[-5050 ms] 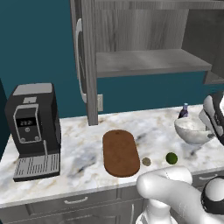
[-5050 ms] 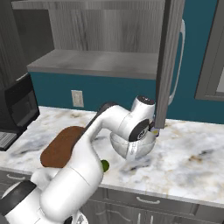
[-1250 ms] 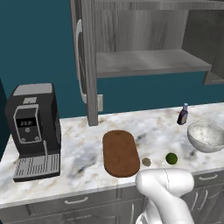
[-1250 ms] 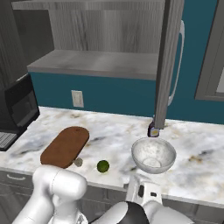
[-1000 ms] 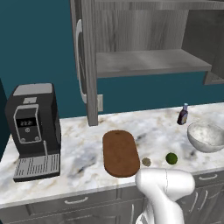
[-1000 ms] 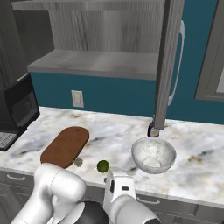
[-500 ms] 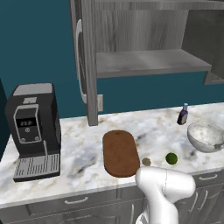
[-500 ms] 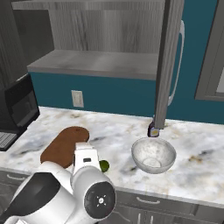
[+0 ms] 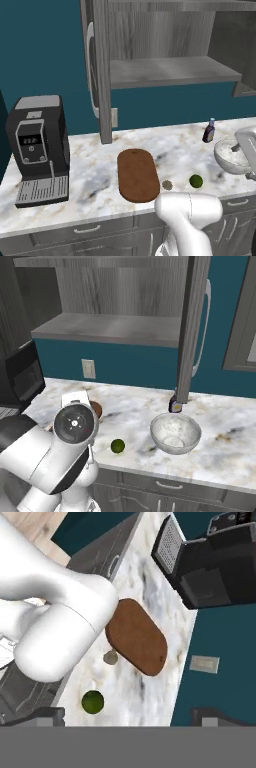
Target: Open the cabinet. Place the bowl and condiment on the counter. Then place the lime and garlic on the cutting board.
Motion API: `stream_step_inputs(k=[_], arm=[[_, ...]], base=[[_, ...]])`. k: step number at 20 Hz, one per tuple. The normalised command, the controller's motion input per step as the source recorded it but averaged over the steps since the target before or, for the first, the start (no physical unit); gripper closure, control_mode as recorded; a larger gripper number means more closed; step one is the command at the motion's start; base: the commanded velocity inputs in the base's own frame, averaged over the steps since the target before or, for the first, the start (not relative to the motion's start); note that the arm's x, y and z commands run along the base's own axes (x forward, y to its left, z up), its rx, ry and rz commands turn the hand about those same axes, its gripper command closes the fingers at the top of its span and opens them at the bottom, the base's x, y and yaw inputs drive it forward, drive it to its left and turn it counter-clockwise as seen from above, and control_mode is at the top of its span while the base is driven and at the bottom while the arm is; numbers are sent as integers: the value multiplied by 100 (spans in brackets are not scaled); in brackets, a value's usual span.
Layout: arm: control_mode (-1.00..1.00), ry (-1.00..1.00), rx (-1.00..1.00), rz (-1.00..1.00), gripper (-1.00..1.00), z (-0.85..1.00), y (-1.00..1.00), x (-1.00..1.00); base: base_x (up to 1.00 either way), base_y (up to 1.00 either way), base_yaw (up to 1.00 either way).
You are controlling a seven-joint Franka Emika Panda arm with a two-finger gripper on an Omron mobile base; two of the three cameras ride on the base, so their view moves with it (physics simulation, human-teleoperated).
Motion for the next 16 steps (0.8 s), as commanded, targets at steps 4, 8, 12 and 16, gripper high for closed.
stream_step_inputs(k=[4,8,12,16], arm=[[-100,5,-35,15,-100,6,2,36],[-100,5,-35,20,-100,-14,23,48],[-100,22,-15,16,-100,-11,47,91],[-100,1,-1,2,-100,0,1,48]], base=[[0,0,0],[0,0,0],[0,0,0],[0,0,0]])
